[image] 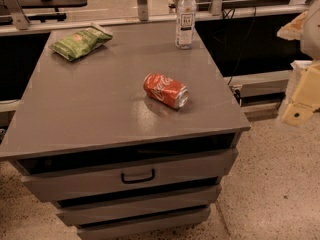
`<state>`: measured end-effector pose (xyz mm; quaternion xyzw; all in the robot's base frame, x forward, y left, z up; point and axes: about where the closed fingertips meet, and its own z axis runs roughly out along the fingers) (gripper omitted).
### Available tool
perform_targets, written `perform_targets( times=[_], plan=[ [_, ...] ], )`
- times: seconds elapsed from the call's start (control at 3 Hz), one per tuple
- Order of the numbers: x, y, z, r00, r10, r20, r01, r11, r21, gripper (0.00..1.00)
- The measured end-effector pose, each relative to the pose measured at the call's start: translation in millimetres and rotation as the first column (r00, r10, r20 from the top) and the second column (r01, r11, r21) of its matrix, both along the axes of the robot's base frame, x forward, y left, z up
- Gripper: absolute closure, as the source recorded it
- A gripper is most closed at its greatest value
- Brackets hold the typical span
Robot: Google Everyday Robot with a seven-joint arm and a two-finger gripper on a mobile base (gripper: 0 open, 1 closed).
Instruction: Move blue plastic bottle near coke can
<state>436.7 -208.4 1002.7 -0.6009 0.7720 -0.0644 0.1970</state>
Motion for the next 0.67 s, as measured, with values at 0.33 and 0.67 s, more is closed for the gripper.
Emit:
perform_targets(
  times=[0.33,0.67],
  plan=[
    [0.0,0.0,0.1,1.0,0.0,0.0,0.0,1.0,0.0,0.0],
    [21.5,2.2,-7.8,0.9994,0.01,0.034,-0.011,0.999,0.032,0.0]
  ],
)
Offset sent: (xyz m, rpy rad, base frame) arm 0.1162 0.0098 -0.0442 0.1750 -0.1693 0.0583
